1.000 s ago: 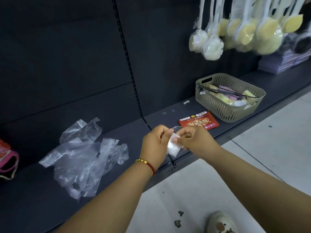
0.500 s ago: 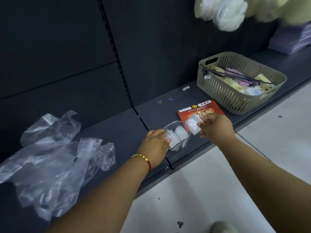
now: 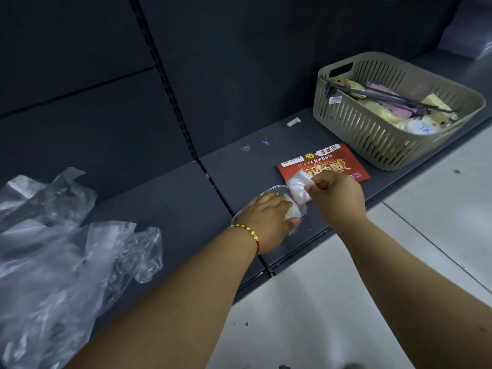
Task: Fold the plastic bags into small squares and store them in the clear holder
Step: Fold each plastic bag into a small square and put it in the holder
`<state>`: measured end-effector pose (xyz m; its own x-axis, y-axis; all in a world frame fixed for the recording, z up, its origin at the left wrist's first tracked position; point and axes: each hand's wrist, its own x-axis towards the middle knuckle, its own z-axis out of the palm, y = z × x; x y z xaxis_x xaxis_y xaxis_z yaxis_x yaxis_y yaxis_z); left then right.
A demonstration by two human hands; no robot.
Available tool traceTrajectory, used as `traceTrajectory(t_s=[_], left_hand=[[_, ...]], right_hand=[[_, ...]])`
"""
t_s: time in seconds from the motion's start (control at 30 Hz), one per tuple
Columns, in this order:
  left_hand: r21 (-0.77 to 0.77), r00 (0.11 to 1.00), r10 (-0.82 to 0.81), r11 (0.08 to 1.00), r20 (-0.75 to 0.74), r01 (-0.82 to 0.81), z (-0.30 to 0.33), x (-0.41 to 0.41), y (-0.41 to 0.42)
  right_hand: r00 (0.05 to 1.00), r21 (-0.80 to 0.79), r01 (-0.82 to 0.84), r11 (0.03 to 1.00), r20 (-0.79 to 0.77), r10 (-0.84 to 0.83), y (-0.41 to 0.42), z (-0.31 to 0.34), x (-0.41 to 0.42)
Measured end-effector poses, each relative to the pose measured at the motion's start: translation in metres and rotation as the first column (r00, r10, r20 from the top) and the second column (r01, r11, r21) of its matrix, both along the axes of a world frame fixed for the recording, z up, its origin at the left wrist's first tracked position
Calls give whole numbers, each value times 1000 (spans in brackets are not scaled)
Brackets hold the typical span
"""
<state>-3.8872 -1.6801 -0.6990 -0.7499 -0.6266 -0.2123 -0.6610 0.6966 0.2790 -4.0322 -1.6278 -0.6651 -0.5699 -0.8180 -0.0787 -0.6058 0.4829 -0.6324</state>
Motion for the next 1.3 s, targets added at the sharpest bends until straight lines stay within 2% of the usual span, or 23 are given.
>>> traceTrajectory(t_s=[0.13,0.53,0.63,0.8,1.0,1.2,1.3], left_hand=[[-97,998,-68,993,8,68,-3,1,-4],[-70,997,-74,995,16,75,-3,3,-8],[-36,996,-83,996,30,84,-3,7,-6],[-17,996,-78,997,34,79,-4,13,-5],[-35,994,-90,995,57,92,-9,14,-4],[-12,993,-110,994,44,110,-17,9,-6],[1,993,-107,994,49,107,-14,10,-5]], right_hand=[[1000,18,-21,1000,-17,22,-5,-6,-1],[999,-18,-16,1000,34,17,-6,-23,-4],[999,4,-48,999,-1,48,-9,-26,2],[970,146,-115,982,-196,143,-16,-36,8],[985,-7,-79,997,-155,77,-13,-33,12],[985,35,-105,994,-132,109,-9,-46,14],[969,57,-133,989,-203,142,-11,-51,16]])
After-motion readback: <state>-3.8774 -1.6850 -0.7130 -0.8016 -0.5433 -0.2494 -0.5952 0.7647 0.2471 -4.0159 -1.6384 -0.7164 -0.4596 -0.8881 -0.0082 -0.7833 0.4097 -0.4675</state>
